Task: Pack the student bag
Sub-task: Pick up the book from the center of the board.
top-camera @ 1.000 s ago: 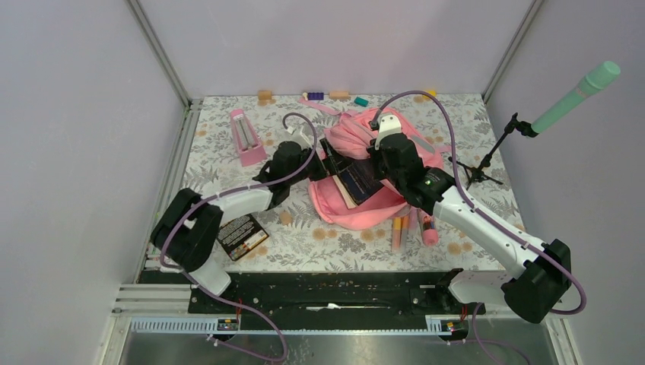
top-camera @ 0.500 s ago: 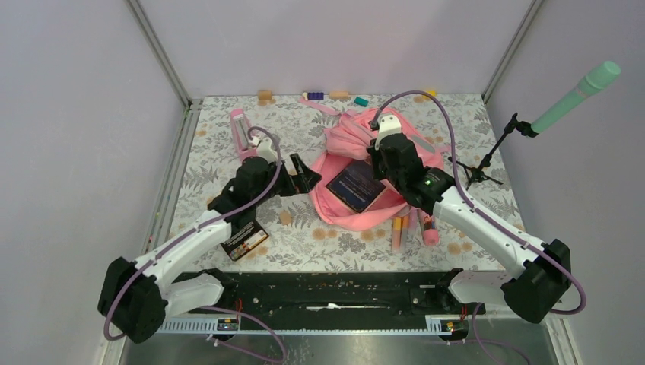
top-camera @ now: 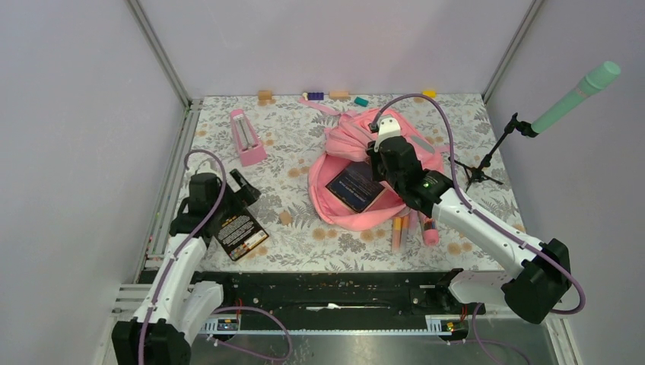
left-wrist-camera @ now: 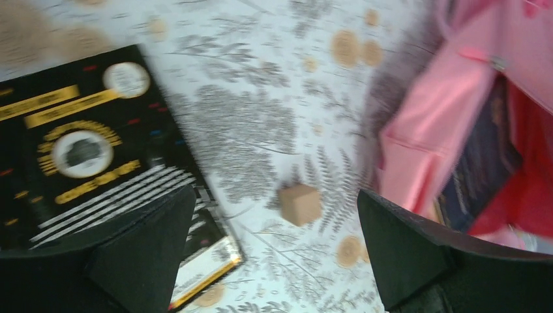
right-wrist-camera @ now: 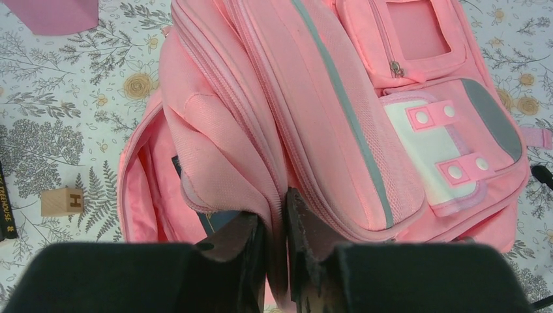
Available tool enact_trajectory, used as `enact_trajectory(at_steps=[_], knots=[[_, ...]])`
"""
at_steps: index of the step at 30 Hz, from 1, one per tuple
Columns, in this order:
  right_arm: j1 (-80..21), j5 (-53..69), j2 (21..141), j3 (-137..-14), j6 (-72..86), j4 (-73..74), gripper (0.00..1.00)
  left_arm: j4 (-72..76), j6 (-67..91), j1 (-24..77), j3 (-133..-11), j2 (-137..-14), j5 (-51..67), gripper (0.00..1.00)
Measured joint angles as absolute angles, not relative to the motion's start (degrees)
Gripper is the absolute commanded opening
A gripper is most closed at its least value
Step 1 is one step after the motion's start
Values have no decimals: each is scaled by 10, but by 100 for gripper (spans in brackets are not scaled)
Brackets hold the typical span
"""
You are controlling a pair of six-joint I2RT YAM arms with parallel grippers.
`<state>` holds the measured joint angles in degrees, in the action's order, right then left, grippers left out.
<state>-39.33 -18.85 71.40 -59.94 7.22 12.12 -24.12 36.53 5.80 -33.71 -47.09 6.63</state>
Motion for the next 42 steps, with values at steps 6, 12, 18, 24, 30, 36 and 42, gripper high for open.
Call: enact_trajectory(at_steps=[6, 12, 18, 24, 30, 36, 42], knots=[[-393, -187, 713, -592, 75, 110, 36, -303, 366, -41, -315, -445, 7, 99], [-394, -170, 700, -588, 83, 105, 73, -331, 399, -95, -285, -395, -73, 99], [-393, -153, 640, -588, 95, 148, 89, -340, 422, -138, -258, -402, -97, 99], [-393, -136, 542, -588, 117, 165, 91, -309, 436, -156, -234, -462, -72, 94], [-393, -88, 538, -590, 150, 165, 100, -232, 436, -157, -201, -493, 0, 82], [-394, -19, 604, -591, 185, 166, 100, -150, 454, -111, -186, -515, 49, 81], [-412, 16, 638, -588, 219, 153, 99, -119, 500, -18, -185, -520, 57, 81]])
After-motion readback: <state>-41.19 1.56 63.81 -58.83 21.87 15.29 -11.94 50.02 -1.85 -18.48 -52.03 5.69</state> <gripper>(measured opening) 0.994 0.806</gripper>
